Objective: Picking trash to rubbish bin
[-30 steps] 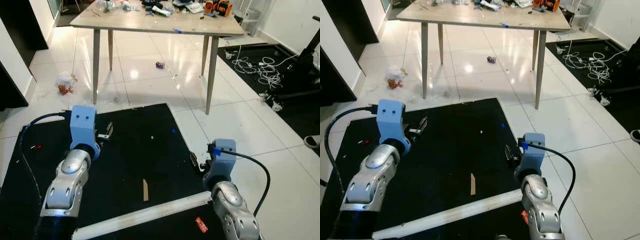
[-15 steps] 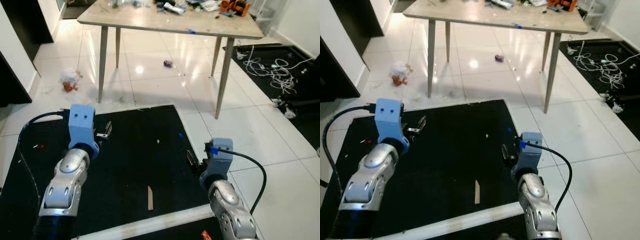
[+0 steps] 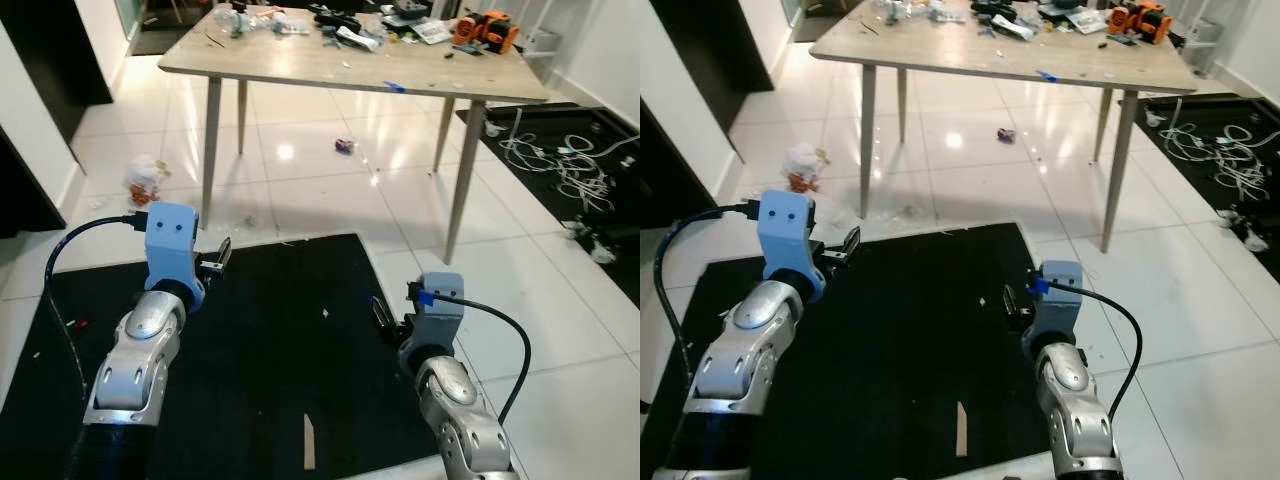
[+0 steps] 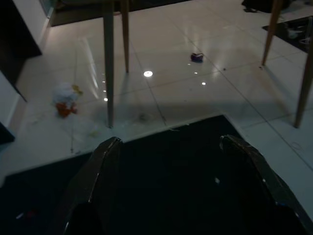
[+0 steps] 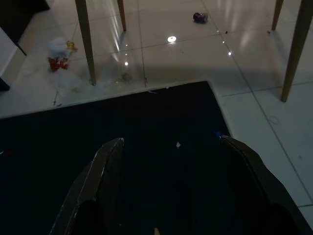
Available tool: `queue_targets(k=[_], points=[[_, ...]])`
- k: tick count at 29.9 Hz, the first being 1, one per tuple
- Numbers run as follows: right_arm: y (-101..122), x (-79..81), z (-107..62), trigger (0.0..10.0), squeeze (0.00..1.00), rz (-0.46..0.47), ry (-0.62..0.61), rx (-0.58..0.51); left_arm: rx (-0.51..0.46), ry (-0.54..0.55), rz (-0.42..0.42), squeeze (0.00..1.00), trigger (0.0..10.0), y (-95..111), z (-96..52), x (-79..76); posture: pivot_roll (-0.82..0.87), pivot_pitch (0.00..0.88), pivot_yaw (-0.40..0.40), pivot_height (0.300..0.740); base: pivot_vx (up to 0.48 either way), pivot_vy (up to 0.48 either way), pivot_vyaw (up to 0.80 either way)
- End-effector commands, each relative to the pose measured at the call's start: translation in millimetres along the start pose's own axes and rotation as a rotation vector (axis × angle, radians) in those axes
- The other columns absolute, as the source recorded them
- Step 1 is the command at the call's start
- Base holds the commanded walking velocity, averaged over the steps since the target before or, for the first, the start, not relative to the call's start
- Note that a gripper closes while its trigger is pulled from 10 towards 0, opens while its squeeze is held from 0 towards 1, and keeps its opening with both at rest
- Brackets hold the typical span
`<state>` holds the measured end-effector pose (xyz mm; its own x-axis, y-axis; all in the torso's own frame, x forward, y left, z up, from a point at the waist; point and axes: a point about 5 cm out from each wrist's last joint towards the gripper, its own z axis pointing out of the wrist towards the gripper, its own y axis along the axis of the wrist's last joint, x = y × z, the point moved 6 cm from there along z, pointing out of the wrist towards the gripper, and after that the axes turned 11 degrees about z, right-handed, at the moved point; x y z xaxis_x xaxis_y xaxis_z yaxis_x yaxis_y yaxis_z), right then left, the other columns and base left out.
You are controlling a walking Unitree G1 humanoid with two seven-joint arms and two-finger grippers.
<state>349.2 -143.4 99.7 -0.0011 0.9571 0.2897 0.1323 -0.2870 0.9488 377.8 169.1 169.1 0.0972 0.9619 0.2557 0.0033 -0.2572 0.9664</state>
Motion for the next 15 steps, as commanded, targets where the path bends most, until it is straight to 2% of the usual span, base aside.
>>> queue_targets(k=[1, 15], points=[[-4.5, -5.2, -1.5, 10.0, 0.0, -0.005, -0.01, 0.011, 0.014, -0.016, -0.002, 0.0, 10.0, -4.9, 0.2, -3.1, 0.01, 0.125, 0.047, 0.74, 0.428, 0.0, 0.0], [-6.9, -4.6, -3.0, 10.0, 0.0, -0.015, -0.003, 0.013, 0.013, -0.032, 0.002, 0.0, 10.0, -6.0, -1.8, -6.0, 0.0, 0.116, 0.049, 0.74, 0.454, 0.0, 0.0]])
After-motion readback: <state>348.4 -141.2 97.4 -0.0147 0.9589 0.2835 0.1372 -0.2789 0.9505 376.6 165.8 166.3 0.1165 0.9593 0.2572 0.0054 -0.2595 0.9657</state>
